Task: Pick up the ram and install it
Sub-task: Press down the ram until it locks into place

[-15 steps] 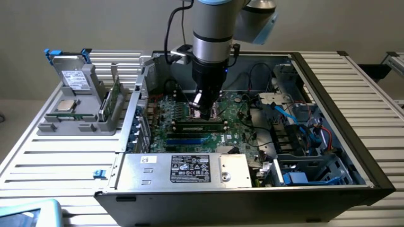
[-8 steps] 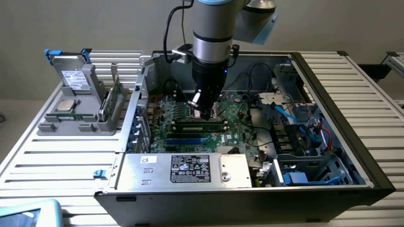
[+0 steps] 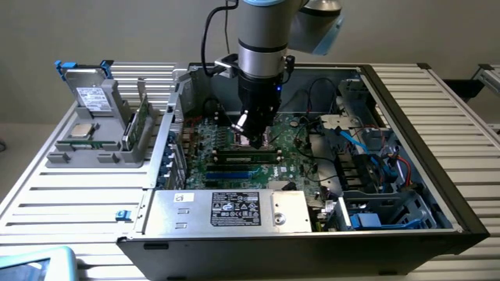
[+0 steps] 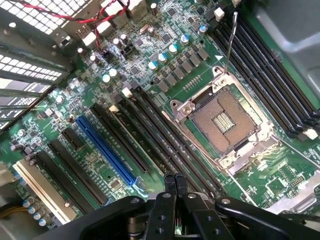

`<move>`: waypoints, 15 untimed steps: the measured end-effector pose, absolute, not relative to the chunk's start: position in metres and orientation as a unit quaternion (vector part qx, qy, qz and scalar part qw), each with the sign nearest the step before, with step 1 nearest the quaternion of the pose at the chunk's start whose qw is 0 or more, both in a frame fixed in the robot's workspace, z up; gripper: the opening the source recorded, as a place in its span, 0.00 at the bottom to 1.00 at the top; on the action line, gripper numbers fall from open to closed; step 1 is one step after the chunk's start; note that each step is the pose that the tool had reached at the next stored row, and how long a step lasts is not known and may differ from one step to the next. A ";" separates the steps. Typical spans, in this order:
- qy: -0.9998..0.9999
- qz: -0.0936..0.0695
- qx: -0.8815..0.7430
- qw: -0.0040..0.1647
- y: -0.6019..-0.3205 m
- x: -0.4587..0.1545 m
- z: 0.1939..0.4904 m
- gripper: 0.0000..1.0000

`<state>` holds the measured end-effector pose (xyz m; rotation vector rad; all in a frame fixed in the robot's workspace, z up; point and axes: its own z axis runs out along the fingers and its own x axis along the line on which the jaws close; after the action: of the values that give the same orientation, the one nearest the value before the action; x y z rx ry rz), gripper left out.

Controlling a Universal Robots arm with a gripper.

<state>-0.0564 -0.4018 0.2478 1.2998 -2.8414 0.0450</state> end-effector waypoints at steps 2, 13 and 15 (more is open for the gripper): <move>-0.913 0.016 0.409 0.005 -0.402 -0.056 0.248 0.11; -0.931 0.020 0.364 -0.004 -0.402 -0.056 0.250 0.11; -0.935 0.021 0.355 -0.006 -0.402 -0.056 0.250 0.11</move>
<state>-0.0563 -0.4018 0.2504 1.1199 -2.9470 0.0661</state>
